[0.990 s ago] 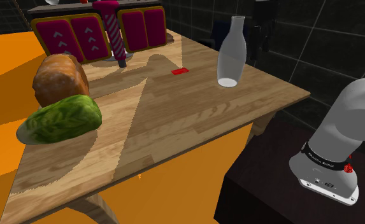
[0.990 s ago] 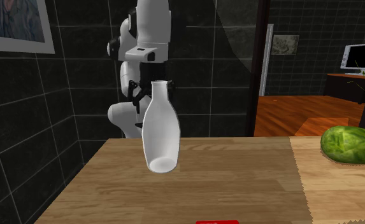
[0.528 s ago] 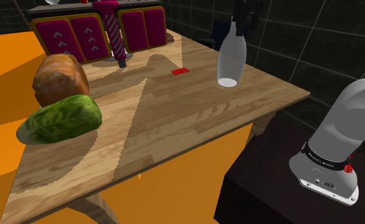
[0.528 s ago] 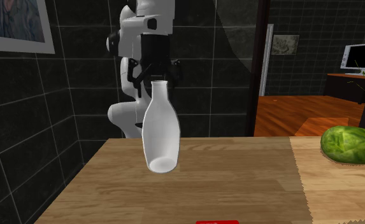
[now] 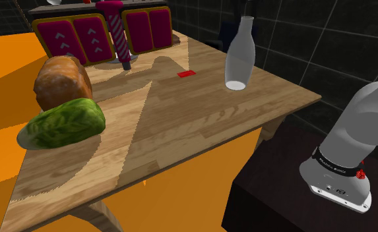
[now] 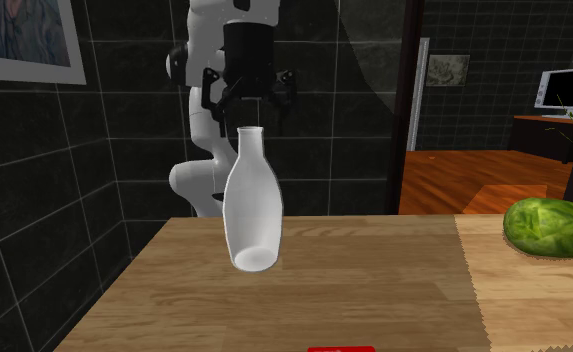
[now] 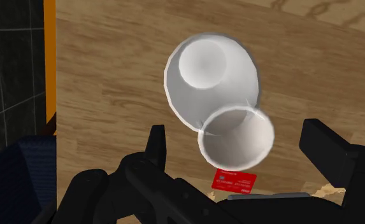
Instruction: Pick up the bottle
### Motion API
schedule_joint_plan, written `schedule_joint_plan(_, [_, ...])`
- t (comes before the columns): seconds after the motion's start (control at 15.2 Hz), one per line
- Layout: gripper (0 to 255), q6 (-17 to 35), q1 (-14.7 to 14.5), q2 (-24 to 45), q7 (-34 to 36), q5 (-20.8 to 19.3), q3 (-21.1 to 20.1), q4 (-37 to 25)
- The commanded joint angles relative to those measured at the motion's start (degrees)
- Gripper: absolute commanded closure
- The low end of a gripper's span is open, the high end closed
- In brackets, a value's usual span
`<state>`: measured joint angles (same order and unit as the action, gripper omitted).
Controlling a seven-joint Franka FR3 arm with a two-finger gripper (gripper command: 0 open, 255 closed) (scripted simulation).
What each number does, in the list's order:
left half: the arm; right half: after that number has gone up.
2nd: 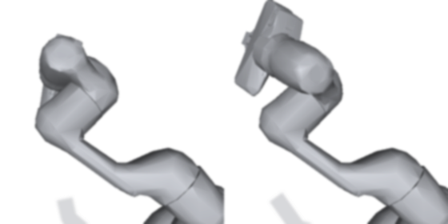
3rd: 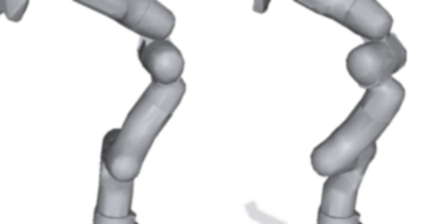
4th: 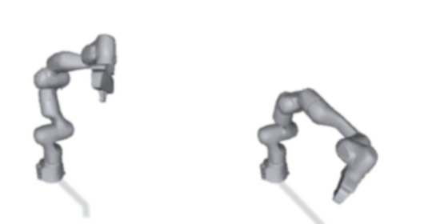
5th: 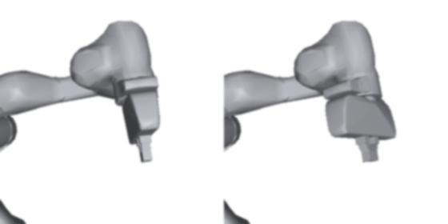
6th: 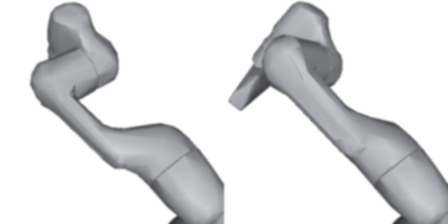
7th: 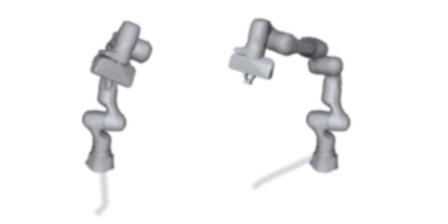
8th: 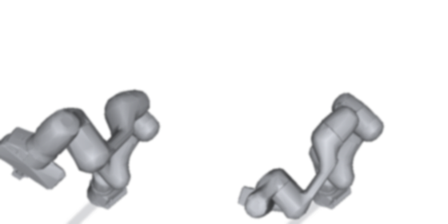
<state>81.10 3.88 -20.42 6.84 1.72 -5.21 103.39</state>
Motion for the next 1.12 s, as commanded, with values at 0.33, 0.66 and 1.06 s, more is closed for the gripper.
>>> schedule_joint_plan(0.33, [255,3.4,0.0,-1.2,-0.1,0.1,0.0,4.6])
schedule_joint_plan(0.66, [255,3.4,0.0,-1.2,-0.1,0.1,0.0,4.6])
schedule_joint_plan(1.06, [255,1.9,0.0,-0.7,-0.1,0.0,0.0,2.6])
